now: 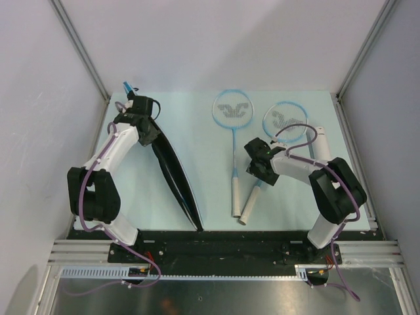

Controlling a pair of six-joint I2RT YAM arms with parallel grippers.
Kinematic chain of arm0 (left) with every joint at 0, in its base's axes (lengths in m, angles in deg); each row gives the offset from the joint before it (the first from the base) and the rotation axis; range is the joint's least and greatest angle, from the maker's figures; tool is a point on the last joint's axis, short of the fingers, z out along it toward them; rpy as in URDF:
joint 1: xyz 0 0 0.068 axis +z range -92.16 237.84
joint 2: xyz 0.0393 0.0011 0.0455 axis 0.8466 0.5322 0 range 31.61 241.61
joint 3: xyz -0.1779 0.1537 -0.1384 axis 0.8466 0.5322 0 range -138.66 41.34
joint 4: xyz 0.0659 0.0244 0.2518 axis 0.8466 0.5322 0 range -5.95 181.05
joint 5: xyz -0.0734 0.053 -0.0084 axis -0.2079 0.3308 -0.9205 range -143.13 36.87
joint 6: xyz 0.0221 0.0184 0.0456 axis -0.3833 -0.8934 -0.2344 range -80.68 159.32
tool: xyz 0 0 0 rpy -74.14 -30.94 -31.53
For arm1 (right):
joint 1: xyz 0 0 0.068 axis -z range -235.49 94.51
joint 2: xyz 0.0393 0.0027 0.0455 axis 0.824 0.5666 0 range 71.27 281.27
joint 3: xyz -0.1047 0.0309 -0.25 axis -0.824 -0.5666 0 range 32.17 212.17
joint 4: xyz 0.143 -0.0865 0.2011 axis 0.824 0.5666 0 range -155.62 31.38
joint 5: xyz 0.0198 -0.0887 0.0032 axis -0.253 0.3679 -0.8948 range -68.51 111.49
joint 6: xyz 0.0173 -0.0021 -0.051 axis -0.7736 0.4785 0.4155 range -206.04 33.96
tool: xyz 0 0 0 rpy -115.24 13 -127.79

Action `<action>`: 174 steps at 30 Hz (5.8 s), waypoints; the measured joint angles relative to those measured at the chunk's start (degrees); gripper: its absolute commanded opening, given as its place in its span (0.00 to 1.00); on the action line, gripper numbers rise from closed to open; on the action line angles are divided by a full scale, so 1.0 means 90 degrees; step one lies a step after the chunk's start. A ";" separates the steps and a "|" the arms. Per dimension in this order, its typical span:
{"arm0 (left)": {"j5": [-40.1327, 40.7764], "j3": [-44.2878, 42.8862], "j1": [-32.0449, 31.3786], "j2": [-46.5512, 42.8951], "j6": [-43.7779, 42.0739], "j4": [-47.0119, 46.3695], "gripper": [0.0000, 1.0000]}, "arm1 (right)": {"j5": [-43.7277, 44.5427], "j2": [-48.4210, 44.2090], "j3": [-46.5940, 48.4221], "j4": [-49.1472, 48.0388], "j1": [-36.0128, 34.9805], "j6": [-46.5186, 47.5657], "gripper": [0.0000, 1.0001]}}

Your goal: Pack up the badminton gear

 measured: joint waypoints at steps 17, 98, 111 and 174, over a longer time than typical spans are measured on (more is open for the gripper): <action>0.0053 0.0000 0.0000 0.0104 -0.0051 0.0036 0.00 | 0.0384 0.0957 0.0991 -0.0294 0.0486 0.0950 0.39; 0.1690 -0.2268 -0.0284 0.1399 -0.0449 0.1596 0.00 | 0.2943 -0.0782 0.1020 -0.0760 -0.4702 0.8587 0.00; -0.0746 -0.0556 -0.0593 0.0325 -0.0622 0.0376 0.00 | 0.1914 0.0522 0.3036 -0.1554 -0.3871 0.7893 0.00; -0.4301 0.2271 -0.0022 -0.1171 -0.0607 -0.2766 0.00 | -0.1644 0.0923 0.2310 -0.1120 -0.3240 0.4199 0.21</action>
